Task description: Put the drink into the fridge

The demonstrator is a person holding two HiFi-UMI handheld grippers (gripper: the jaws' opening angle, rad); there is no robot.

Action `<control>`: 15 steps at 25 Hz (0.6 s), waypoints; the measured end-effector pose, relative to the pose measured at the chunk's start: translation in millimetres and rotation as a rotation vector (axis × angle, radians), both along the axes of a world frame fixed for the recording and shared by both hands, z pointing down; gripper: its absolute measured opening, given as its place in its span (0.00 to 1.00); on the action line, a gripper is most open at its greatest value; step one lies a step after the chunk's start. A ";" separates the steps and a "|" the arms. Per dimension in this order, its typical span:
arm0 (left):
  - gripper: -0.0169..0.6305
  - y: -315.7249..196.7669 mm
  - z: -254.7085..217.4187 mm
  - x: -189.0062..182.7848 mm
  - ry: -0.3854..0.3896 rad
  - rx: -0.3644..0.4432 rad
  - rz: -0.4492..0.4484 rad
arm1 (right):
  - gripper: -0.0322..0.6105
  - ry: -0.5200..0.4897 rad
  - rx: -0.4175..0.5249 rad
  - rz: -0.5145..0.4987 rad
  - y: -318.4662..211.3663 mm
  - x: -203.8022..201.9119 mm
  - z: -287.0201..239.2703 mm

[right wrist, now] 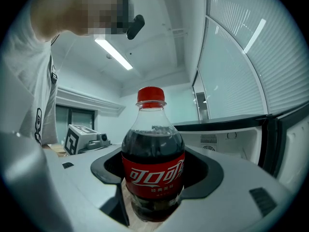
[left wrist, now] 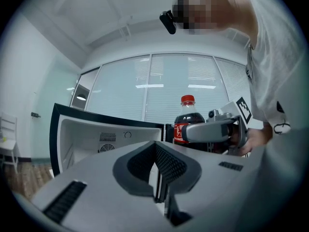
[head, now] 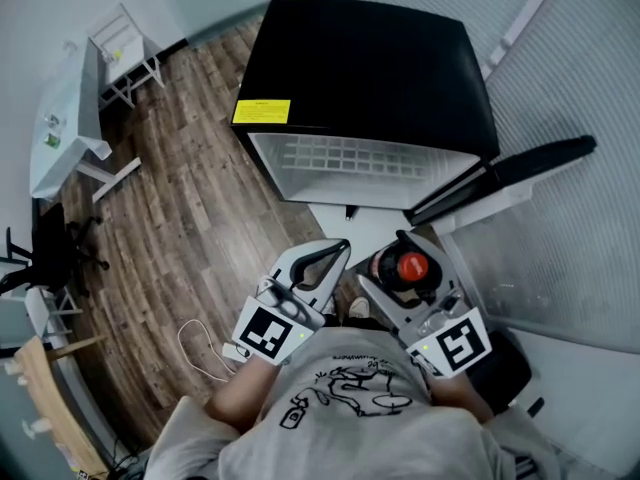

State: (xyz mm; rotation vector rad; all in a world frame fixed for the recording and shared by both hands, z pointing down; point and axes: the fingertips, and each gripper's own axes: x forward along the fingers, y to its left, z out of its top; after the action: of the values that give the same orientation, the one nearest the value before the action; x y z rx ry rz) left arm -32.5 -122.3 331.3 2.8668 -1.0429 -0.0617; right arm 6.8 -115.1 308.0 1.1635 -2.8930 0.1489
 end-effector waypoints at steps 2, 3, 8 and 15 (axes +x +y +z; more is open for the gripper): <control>0.03 -0.9 2.2 0.8 0.000 -0.001 0.000 | 0.56 0.003 -0.006 -0.001 0.0 0.6 2.8; 0.03 -1.2 3.2 1.0 0.000 -0.001 0.001 | 0.56 0.005 -0.009 0.000 -0.2 1.3 4.2; 0.03 -6.5 9.2 0.8 -0.001 -0.009 0.002 | 0.56 0.016 -0.006 0.012 -6.7 5.6 12.7; 0.03 -16.9 18.8 4.5 -0.009 -0.015 0.019 | 0.56 0.034 -0.007 0.025 -18.8 10.8 27.1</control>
State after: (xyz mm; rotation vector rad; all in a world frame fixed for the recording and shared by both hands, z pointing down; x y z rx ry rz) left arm -28.0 -139.2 350.2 2.8659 -1.0139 -0.0399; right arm 17.5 -134.0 335.1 1.1891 -2.8469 0.1384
